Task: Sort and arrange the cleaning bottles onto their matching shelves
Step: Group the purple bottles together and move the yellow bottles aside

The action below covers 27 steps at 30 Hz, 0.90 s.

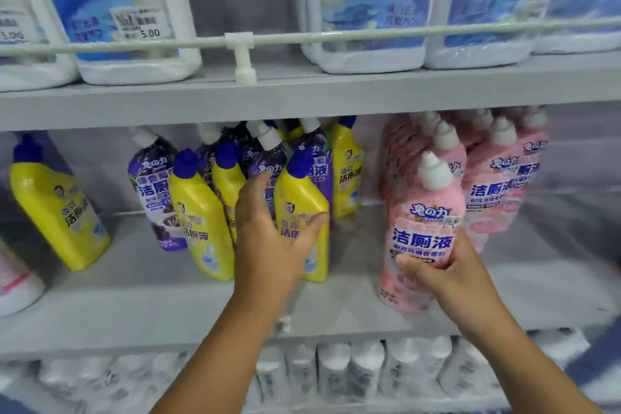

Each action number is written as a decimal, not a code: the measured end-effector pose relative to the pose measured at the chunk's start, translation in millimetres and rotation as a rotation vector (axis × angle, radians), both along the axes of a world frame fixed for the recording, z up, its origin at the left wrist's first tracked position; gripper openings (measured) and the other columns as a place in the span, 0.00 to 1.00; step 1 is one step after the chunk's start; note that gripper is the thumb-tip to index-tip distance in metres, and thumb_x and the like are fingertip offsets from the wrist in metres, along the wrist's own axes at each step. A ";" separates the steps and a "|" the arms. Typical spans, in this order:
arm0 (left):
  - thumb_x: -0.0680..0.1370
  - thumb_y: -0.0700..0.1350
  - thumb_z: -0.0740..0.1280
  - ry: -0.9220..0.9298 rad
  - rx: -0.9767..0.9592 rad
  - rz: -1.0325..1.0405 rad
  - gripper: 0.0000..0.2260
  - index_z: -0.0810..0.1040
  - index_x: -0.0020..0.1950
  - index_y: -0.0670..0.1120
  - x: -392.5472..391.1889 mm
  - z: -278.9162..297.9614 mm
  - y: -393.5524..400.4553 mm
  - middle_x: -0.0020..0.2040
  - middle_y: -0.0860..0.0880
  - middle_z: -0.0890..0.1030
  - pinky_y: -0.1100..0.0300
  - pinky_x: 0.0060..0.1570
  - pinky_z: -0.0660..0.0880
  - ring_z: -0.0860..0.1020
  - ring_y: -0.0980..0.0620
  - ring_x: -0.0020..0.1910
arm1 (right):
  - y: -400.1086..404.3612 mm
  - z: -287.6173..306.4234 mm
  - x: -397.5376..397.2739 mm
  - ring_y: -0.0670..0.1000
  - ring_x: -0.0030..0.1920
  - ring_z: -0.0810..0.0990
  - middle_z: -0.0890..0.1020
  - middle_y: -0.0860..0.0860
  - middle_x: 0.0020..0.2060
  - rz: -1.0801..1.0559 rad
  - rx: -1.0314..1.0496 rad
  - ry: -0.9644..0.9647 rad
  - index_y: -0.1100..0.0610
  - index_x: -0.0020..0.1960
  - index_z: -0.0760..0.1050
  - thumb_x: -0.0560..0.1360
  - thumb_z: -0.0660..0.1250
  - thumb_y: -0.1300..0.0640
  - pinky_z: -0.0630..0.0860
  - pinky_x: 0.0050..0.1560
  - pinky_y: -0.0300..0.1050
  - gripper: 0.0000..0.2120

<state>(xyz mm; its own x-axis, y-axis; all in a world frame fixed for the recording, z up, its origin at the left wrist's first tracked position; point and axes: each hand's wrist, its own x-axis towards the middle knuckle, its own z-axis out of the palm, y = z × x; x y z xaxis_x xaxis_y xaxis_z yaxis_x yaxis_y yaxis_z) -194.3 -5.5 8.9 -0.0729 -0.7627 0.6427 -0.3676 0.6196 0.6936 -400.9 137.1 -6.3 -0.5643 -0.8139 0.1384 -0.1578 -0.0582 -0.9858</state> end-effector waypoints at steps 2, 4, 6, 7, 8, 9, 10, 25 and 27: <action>0.67 0.59 0.80 -0.049 0.077 0.017 0.47 0.63 0.79 0.45 -24.4 -1.7 -5.6 0.74 0.45 0.69 0.67 0.72 0.63 0.67 0.46 0.74 | 0.4 -1.8 -14.4 0.45 0.46 0.87 0.87 0.43 0.47 0.030 0.025 0.038 0.47 0.58 0.75 0.71 0.77 0.67 0.83 0.44 0.38 0.23; 0.66 0.58 0.81 -0.063 0.115 0.092 0.47 0.63 0.78 0.46 -37.5 -5.4 -11.7 0.72 0.45 0.69 0.54 0.72 0.68 0.68 0.44 0.72 | 1.7 -2.7 -27.4 0.45 0.47 0.86 0.87 0.42 0.47 0.063 0.049 0.068 0.46 0.59 0.74 0.71 0.78 0.65 0.83 0.45 0.38 0.24; 0.66 0.59 0.82 -0.035 0.165 0.142 0.47 0.62 0.78 0.46 -42.1 -5.3 -12.1 0.71 0.46 0.68 0.47 0.69 0.71 0.69 0.44 0.71 | 4.2 -2.3 -40.4 0.43 0.48 0.86 0.87 0.44 0.48 0.071 0.064 0.101 0.46 0.61 0.72 0.71 0.78 0.64 0.82 0.44 0.37 0.25; 0.66 0.59 0.82 -0.031 0.180 0.171 0.48 0.61 0.78 0.46 -42.8 -5.2 -10.5 0.72 0.46 0.67 0.47 0.69 0.72 0.69 0.44 0.72 | 6.2 -0.8 -47.1 0.41 0.47 0.85 0.86 0.44 0.49 0.063 0.064 0.124 0.47 0.61 0.71 0.71 0.78 0.64 0.81 0.43 0.35 0.26; 0.65 0.60 0.82 -0.035 0.186 0.205 0.49 0.60 0.78 0.46 -43.4 -5.3 -8.9 0.73 0.46 0.67 0.48 0.68 0.73 0.69 0.44 0.71 | 9.0 1.3 -54.1 0.38 0.47 0.84 0.85 0.44 0.49 0.047 0.062 0.151 0.48 0.62 0.70 0.71 0.79 0.64 0.80 0.43 0.32 0.27; 0.65 0.61 0.82 -0.037 0.186 0.238 0.50 0.60 0.78 0.46 -43.5 -5.6 -7.4 0.73 0.46 0.66 0.48 0.66 0.74 0.70 0.43 0.71 | 12.2 3.1 -61.7 0.36 0.46 0.83 0.84 0.43 0.50 0.024 0.062 0.181 0.49 0.62 0.69 0.70 0.79 0.64 0.79 0.42 0.30 0.28; 0.64 0.61 0.82 -0.034 0.185 0.264 0.51 0.60 0.78 0.46 -44.4 -4.4 -6.0 0.73 0.46 0.66 0.48 0.64 0.75 0.71 0.42 0.70 | 16.4 4.9 -69.9 0.34 0.46 0.83 0.83 0.42 0.51 -0.004 0.056 0.200 0.51 0.63 0.67 0.70 0.79 0.65 0.78 0.42 0.29 0.29; 0.75 0.45 0.76 -0.132 -0.105 0.261 0.25 0.72 0.67 0.42 -62.2 -36.0 61.1 0.63 0.41 0.72 0.47 0.64 0.72 0.72 0.39 0.64 | 46.8 -0.9 -186.3 0.51 0.47 0.86 0.85 0.47 0.52 -0.254 -0.002 0.238 0.46 0.67 0.71 0.74 0.75 0.64 0.83 0.40 0.40 0.26; 0.77 0.52 0.73 -0.147 -0.056 0.029 0.19 0.75 0.64 0.45 -92.1 -34.2 74.2 0.60 0.47 0.76 0.57 0.63 0.72 0.75 0.46 0.62 | 37.0 -3.5 -193.9 0.48 0.46 0.85 0.84 0.45 0.51 -0.270 -0.008 0.219 0.46 0.70 0.70 0.75 0.74 0.66 0.79 0.37 0.35 0.30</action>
